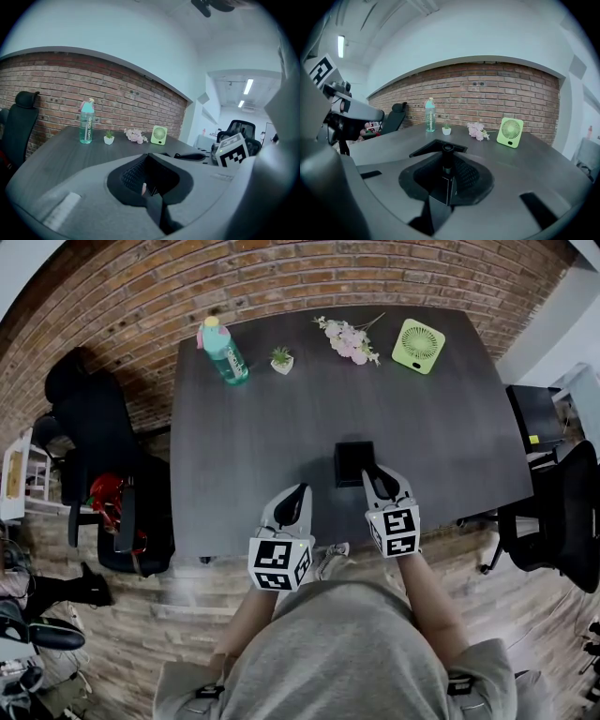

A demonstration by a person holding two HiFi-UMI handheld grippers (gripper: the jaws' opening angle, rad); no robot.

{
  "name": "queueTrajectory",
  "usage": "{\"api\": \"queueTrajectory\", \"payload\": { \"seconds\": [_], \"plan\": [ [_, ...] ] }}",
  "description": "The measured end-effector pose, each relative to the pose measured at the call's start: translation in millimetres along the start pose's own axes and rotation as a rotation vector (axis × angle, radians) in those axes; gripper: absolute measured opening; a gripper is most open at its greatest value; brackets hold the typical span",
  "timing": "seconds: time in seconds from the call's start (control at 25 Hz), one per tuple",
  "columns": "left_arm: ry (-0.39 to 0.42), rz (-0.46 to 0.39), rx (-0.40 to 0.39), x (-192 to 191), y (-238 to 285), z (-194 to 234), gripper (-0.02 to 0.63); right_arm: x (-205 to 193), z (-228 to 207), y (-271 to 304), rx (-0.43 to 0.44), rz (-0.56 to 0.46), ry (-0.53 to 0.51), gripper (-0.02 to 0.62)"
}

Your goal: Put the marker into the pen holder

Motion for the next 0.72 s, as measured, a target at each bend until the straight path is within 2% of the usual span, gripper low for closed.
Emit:
{"api": "queueTrajectory", "payload": {
  "seconds": [0.72],
  "plan": [
    [0.007,-0.003,-0.011,-1,-9,-8,0.018,-5,2,-11,-0.007,-0.002,-0.003,0.066]
  ]
}}
Point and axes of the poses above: the fingertips, and each gripper's own axes: y forward along the fingers, z to its left, x out of its top, the point moved 6 cm from there along -y, backward along the fingers, and after that the axes turned 7 degrees about z, right-handed, at the moved point
